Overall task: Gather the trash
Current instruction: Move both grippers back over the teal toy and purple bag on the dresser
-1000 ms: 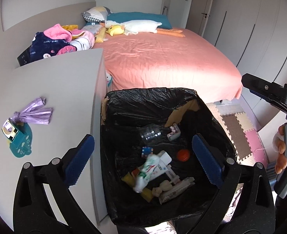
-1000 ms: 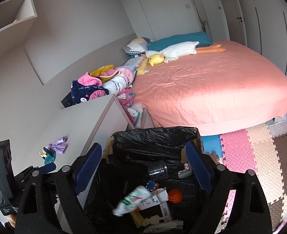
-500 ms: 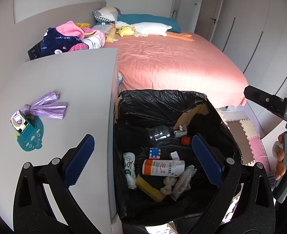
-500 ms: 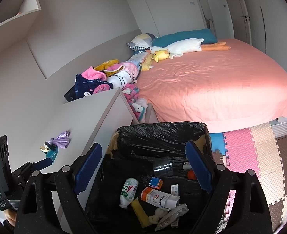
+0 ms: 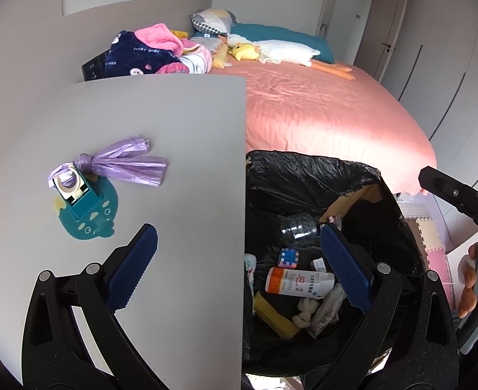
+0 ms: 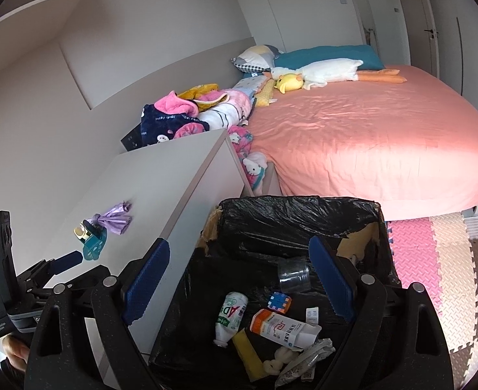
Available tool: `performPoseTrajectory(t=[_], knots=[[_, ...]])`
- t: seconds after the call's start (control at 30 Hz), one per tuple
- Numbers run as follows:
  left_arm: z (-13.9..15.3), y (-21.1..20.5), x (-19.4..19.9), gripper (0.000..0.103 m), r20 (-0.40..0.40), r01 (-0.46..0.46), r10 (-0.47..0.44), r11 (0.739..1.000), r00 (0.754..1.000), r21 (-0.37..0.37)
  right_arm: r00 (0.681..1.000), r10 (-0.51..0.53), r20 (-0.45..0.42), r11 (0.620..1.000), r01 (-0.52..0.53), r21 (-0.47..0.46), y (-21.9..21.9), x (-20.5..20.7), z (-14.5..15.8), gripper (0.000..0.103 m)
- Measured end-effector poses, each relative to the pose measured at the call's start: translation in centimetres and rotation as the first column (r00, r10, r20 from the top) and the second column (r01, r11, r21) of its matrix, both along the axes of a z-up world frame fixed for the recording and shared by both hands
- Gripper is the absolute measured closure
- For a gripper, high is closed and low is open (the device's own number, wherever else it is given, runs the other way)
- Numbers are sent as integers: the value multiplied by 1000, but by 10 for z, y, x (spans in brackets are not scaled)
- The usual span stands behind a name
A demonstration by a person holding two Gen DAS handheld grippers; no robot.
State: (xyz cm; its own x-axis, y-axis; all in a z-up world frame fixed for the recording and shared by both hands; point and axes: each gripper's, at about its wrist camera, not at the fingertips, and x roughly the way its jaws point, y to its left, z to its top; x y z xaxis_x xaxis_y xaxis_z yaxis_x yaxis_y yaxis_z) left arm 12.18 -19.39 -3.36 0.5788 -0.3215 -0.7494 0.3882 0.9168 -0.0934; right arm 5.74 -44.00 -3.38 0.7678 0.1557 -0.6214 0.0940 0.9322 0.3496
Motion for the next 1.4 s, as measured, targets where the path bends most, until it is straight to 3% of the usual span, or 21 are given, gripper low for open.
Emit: performPoseTrajectory(t=[0.47,0.93,1.07,1.4], knots=[[-10,49,27,6,-13,-170,170,985,985,9,995,103,-10,995,-103,8,40,42,-10,15],[-23,99,62,6,-40,-385,384,923,922,-16,983,183,-29,983,-183,6,75,85,-20,15],[-23,102,74,6,-24,-439,439,898,898,10,981,188,-40,982,-188,9,77,92,-26,15],[-36,115,99,24,-82,-508,508,861,858,19,982,178,-59,984,-177,18,73,107,-37,15]])
